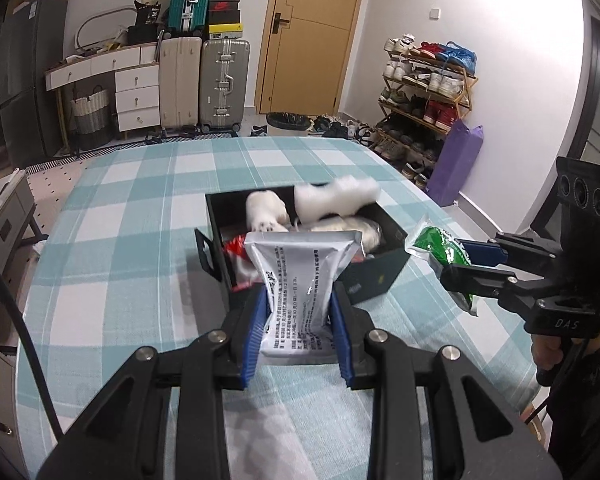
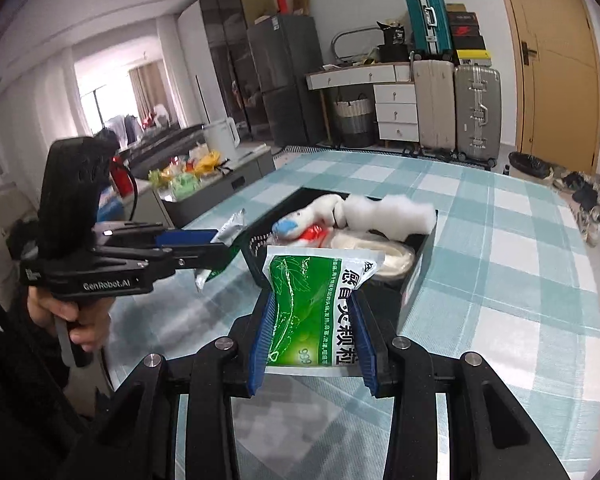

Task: Organize soft objects
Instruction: 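Carry the white and green sachets over the black box with both grippers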

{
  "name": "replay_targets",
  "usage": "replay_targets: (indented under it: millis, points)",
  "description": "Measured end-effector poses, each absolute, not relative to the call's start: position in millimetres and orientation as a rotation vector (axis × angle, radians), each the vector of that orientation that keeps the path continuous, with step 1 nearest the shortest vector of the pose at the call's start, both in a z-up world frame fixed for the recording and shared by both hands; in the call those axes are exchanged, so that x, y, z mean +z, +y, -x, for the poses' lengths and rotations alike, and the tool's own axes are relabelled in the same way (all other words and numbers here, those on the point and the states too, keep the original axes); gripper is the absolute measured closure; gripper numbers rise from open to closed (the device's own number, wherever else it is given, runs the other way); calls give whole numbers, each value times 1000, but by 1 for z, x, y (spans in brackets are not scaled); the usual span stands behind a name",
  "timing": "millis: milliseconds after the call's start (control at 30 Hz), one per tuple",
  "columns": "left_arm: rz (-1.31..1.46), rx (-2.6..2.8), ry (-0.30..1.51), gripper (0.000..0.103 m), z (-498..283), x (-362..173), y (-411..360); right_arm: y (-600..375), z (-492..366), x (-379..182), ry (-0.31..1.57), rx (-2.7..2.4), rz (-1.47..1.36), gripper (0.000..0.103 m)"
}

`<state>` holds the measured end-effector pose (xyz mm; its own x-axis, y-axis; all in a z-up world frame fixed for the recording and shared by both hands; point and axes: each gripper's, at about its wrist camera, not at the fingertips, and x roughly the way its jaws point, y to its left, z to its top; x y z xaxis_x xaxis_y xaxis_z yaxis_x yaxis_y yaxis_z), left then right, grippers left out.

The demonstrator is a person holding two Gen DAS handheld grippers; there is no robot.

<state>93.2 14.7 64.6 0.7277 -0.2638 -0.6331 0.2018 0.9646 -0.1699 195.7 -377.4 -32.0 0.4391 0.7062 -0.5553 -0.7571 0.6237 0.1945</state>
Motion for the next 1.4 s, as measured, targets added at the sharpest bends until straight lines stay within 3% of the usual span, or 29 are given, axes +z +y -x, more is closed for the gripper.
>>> replay_targets:
  millis: [967, 1400]
  points:
    - [86, -244, 733, 73, -181, 53, 8, -333, -273, -43, 732, 721, 68, 66]
    - [17, -237, 745, 73, -190, 43, -4, -307, -279, -59, 725, 666, 193, 66]
